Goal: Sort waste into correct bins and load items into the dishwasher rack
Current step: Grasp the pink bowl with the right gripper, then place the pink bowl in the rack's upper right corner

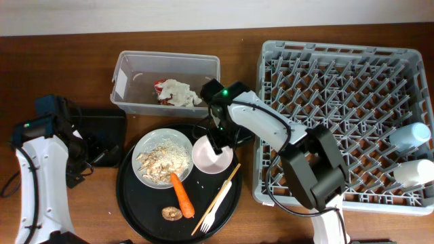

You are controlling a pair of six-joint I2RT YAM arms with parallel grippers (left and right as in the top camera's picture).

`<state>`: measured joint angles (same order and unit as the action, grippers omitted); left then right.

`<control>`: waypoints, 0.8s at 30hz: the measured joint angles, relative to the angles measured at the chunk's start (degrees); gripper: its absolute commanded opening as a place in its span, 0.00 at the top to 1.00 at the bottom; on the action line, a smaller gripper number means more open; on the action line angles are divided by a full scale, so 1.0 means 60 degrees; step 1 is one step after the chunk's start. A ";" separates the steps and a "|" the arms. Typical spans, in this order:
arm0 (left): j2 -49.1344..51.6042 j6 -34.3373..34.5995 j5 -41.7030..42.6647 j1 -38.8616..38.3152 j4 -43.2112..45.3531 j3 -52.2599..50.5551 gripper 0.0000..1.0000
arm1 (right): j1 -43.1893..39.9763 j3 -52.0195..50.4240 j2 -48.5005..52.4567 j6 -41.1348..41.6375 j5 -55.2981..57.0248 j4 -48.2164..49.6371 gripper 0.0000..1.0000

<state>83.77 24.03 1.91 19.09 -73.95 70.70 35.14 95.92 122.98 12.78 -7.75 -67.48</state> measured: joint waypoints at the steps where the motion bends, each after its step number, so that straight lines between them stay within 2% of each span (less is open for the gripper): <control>1: 0.0000 0.0004 0.0000 0.0000 0.0000 0.0000 0.01 | 0.0000 -0.0095 0.0000 -0.0015 0.0036 0.0204 0.51; 4: 0.0000 0.0004 0.0000 0.0000 0.0000 0.0000 0.01 | 0.0000 -0.0408 0.0004 0.0040 0.0066 0.0331 0.73; 10: 0.0000 0.0000 0.0000 0.0000 0.0004 0.0000 0.01 | -0.0033 -0.0284 0.0004 0.0058 0.0178 0.0102 0.96; 16: 0.0000 0.0004 0.0000 0.0000 0.0000 0.0000 0.01 | -0.0244 0.0605 -0.1027 0.0302 0.1392 -0.0863 0.96; 20: 0.0000 0.0004 0.0004 0.0000 0.0004 0.0000 0.01 | -0.1202 0.0729 -0.3071 0.0350 0.2616 -0.1246 0.96; 21: 0.0000 0.0000 0.0000 0.0000 0.0000 0.0000 0.01 | -0.1679 0.0783 -0.3978 0.0357 0.3366 -0.1370 0.96; 24: 0.0000 0.0004 0.0000 0.0000 0.0004 0.0000 0.00 | -0.2412 0.0871 -0.5253 0.0372 0.5115 -0.1402 0.96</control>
<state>83.77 24.05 1.91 19.09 -73.93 70.70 20.67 101.14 91.46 15.00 22.94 -75.90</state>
